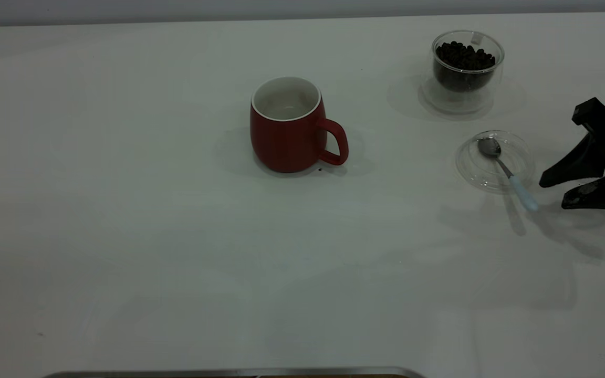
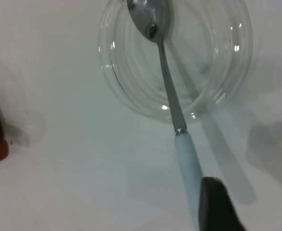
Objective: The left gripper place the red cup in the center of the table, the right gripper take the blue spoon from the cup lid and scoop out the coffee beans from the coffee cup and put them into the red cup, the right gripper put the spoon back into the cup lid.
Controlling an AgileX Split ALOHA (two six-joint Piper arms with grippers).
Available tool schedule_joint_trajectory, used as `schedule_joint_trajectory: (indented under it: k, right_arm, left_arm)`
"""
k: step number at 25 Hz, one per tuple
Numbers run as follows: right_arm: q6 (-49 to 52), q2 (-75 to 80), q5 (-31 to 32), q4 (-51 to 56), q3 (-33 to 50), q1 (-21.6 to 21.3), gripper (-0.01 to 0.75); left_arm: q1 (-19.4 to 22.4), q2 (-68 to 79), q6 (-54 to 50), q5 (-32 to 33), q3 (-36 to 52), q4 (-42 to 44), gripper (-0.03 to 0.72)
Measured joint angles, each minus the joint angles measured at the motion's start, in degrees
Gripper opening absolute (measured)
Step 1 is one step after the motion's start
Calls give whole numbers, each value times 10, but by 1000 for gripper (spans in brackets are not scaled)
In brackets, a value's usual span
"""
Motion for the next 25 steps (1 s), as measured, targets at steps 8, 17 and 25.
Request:
schedule_joint_trajectory:
  k: [8,17,25]
  right_arm:
    - [54,-87,-12,-110,0,0,491]
    - [259,-406,-4,-427,3,0,492]
    - [480,-700,120,-728,7,0,492]
  left_arm:
    - [0,0,0,0,0,0,587]
    - [0,0,0,0,0,0,587]
    - [0,0,0,0,0,0,587]
